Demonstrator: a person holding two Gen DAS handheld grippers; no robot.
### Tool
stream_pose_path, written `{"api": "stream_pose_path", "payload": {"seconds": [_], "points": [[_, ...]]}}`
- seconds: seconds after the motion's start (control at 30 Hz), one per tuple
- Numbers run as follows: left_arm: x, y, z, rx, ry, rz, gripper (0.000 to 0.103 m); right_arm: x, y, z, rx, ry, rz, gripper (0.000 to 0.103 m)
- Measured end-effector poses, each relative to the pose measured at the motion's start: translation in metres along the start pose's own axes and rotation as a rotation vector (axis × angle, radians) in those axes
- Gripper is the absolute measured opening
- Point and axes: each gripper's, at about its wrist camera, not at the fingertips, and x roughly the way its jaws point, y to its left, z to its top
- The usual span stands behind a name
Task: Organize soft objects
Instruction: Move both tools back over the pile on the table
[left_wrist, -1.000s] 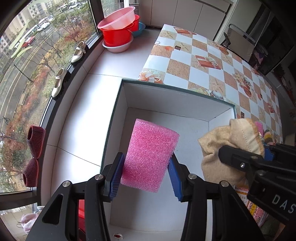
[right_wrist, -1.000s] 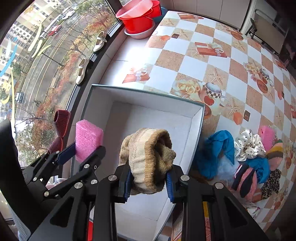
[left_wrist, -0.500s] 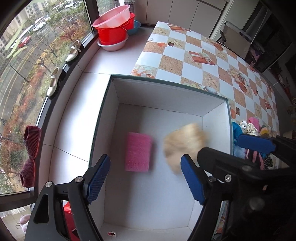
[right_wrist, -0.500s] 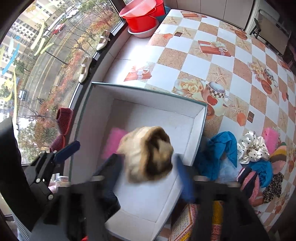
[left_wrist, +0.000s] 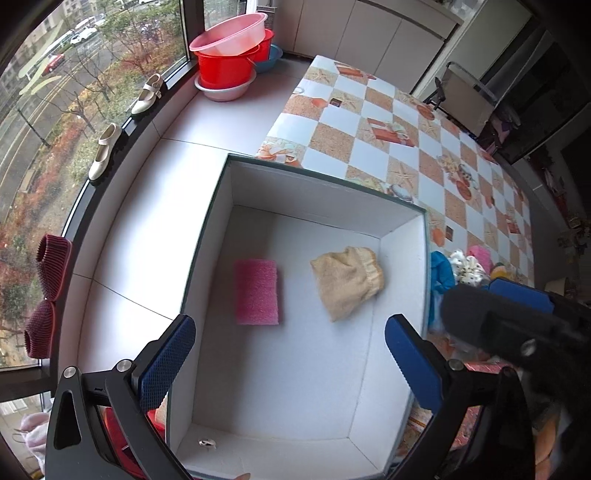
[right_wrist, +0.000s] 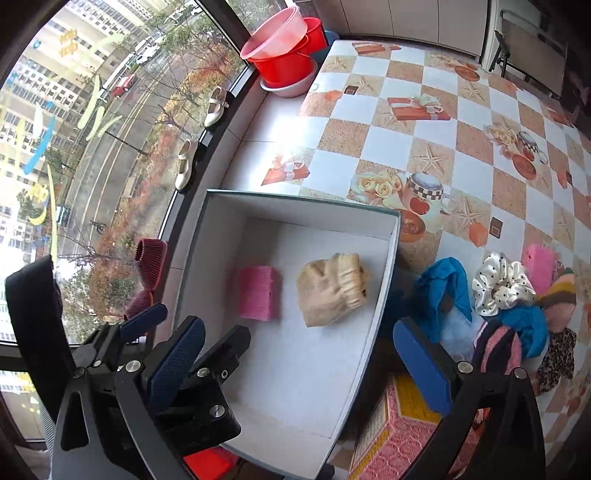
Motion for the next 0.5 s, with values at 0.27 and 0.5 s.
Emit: {"api": "stream_pose_path", "payload": {"seconds": [0.27, 0.5], "points": [[-0.021, -0.041, -0.016, 0.068, 0.049, -0.115, 0.103, -0.062, -0.042, -0.032, 0.114, -0.056, 0.056, 0.103], [-0.016, -0.117, -0.019, 0.221, 0.106, -0.138, 0.103, -0.100, -0.124, -0.078, 0.309, -0.092, 0.019, 0.103]]}}
